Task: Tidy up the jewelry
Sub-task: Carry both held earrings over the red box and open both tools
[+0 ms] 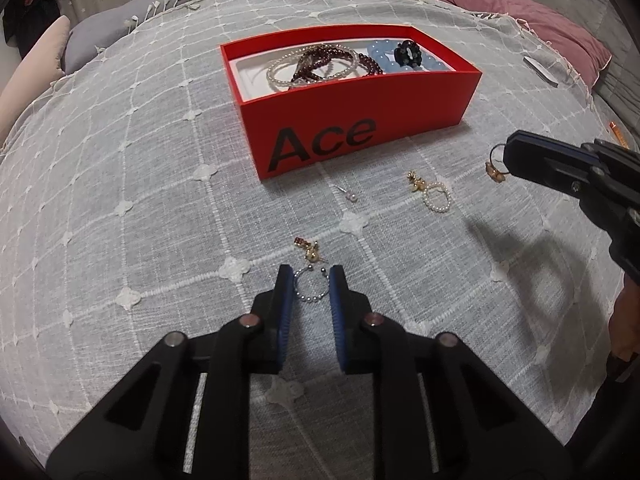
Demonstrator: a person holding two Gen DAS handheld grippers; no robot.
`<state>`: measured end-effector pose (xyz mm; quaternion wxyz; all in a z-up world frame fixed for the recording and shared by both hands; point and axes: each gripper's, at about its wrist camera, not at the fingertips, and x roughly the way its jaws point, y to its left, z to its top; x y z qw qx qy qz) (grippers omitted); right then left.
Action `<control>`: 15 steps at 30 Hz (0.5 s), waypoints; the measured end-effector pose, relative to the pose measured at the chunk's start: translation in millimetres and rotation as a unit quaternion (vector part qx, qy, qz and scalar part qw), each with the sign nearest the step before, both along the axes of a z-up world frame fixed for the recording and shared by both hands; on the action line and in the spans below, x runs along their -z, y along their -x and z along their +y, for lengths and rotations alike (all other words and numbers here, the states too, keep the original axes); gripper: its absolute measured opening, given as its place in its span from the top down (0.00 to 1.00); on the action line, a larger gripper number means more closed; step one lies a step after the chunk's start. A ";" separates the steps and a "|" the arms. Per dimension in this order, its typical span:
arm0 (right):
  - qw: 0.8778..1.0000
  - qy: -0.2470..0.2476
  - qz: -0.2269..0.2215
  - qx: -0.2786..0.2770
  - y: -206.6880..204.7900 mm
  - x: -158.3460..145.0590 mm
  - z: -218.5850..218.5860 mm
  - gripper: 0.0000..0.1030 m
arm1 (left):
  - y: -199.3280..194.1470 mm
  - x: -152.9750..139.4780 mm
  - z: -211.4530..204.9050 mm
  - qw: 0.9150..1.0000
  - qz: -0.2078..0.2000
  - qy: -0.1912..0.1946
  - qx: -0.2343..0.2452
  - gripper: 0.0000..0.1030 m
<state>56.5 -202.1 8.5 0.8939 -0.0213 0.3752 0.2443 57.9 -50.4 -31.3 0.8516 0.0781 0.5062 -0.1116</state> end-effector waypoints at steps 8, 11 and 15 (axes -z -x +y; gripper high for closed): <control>1.000 -0.003 -0.003 0.002 -1.1 -3.4 -2.8 0.98 | 3.8 -7.6 2.0 1.000 0.000 0.010 -0.001 0.81; 1.000 -0.005 -0.005 0.004 -2.1 -4.9 -5.3 0.99 | 5.0 -18.4 6.3 1.000 -0.007 0.025 -0.004 0.81; 1.000 -0.009 -0.009 0.007 -4.0 -9.5 -8.2 0.99 | 5.7 -38.9 14.3 0.998 -0.022 0.063 -0.008 0.81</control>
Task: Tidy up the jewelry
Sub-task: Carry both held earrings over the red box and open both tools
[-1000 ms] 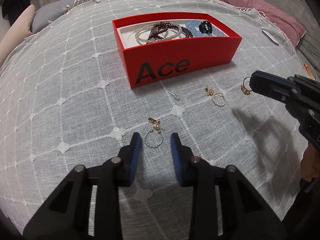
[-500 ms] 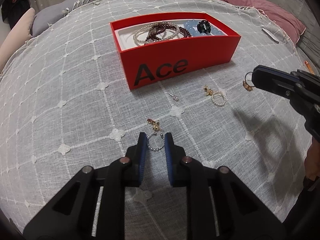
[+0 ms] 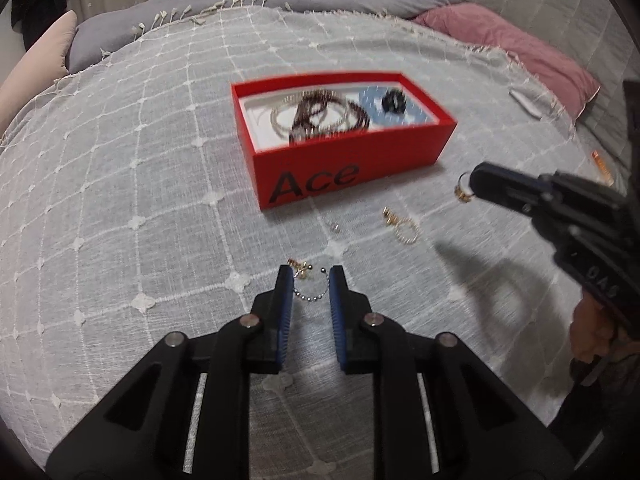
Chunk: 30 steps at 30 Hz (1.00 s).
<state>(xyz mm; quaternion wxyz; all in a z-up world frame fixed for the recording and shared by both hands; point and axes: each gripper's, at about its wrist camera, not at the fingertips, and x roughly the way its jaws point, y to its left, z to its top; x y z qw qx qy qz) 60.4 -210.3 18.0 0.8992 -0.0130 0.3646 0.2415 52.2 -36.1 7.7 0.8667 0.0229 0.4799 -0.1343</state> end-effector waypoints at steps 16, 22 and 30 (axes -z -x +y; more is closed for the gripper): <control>0.998 -0.062 0.006 0.015 -77.7 -18.4 -11.1 0.98 | -87.5 -28.9 3.9 0.994 -0.011 0.101 -0.036 0.81; 0.999 -0.048 0.009 0.004 -91.1 -6.1 4.0 0.97 | -105.2 -16.3 2.1 0.994 -0.010 0.101 -0.045 0.80; 0.999 -0.033 -0.003 0.022 -91.5 -6.0 -1.4 0.56 | -97.9 -22.3 7.2 0.993 -0.020 0.105 -0.055 0.62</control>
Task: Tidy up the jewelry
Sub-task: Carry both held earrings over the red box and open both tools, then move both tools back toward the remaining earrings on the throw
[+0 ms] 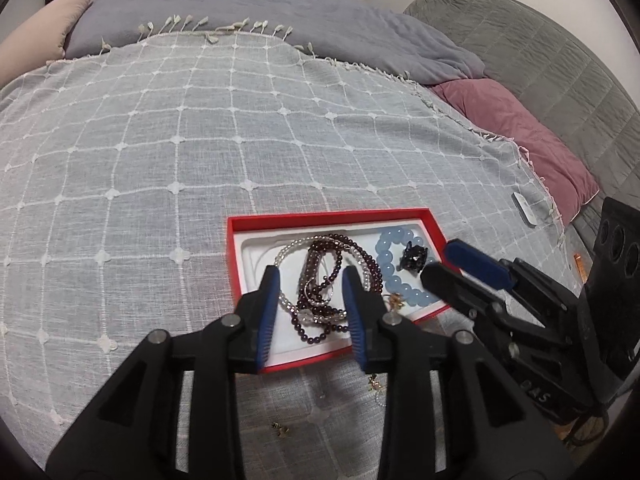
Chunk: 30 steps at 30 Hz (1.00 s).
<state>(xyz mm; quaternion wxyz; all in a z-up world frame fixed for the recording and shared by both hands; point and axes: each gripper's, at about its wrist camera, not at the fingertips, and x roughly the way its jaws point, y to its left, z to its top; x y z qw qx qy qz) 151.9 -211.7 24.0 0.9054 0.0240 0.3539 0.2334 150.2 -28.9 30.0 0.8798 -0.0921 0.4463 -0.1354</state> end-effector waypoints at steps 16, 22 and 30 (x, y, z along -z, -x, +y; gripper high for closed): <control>1.000 0.004 -0.004 0.005 38.4 -28.6 -9.7 0.10 | 65.6 -0.1 50.8 0.993 -0.001 0.001 -0.116 0.21; 0.999 0.001 0.036 -0.022 55.9 -26.6 -13.3 0.00 | 82.3 20.4 51.1 0.993 0.035 0.005 -0.115 0.11; 0.995 0.007 0.103 -0.012 59.0 8.4 -13.3 0.12 | 87.8 37.3 49.4 0.989 0.062 0.018 -0.130 0.08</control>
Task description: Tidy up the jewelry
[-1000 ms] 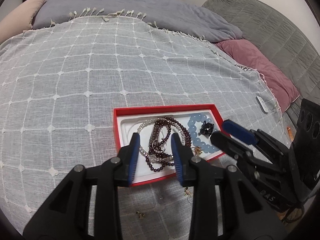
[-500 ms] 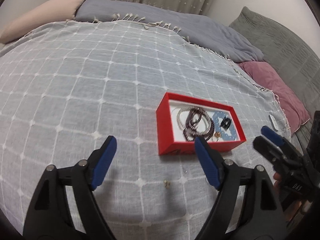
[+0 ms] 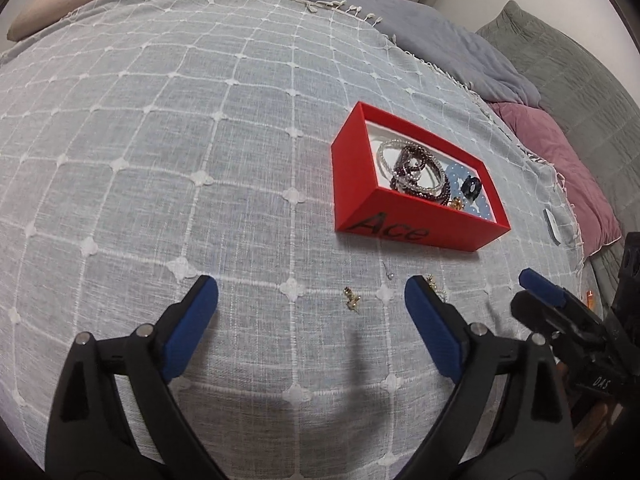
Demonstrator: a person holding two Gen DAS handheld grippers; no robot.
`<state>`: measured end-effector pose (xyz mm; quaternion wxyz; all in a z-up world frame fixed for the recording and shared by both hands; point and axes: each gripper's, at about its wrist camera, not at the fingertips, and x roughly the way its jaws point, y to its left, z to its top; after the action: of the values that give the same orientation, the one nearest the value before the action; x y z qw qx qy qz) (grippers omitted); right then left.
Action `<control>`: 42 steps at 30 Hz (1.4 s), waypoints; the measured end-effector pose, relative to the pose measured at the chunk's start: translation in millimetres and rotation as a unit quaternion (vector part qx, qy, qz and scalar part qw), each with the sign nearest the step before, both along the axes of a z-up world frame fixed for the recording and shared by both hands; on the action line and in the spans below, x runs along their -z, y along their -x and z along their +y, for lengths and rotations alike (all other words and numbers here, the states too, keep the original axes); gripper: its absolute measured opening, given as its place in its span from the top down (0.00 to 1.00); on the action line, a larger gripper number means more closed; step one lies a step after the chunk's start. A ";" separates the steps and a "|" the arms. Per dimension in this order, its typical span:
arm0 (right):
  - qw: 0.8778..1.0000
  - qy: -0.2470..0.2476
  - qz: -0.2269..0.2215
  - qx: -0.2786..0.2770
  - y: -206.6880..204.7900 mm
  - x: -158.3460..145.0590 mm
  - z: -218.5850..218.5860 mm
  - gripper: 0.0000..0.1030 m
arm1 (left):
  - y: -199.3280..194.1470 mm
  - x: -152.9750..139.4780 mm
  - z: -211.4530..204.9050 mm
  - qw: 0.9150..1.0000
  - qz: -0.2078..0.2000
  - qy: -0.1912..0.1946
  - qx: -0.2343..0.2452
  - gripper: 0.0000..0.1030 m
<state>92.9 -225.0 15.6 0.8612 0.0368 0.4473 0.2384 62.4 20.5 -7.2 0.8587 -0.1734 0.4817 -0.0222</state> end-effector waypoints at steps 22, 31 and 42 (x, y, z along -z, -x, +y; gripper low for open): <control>0.997 0.014 0.075 -0.014 -6.2 28.8 12.0 0.97 | -11.1 24.7 -32.9 0.998 0.053 -0.002 0.028 0.52; 0.996 0.053 0.070 -0.013 -13.9 29.9 28.5 1.00 | -20.3 24.4 -40.8 0.999 0.048 -0.013 0.023 0.52; 0.994 0.052 0.100 0.000 -19.2 28.1 32.2 1.00 | -32.4 25.8 -54.2 0.998 0.037 -0.036 0.022 0.58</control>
<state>112.1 -192.8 -12.5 0.8128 0.0160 0.5432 0.2099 94.8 -33.8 -33.0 0.8456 -0.1325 0.5169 -0.0171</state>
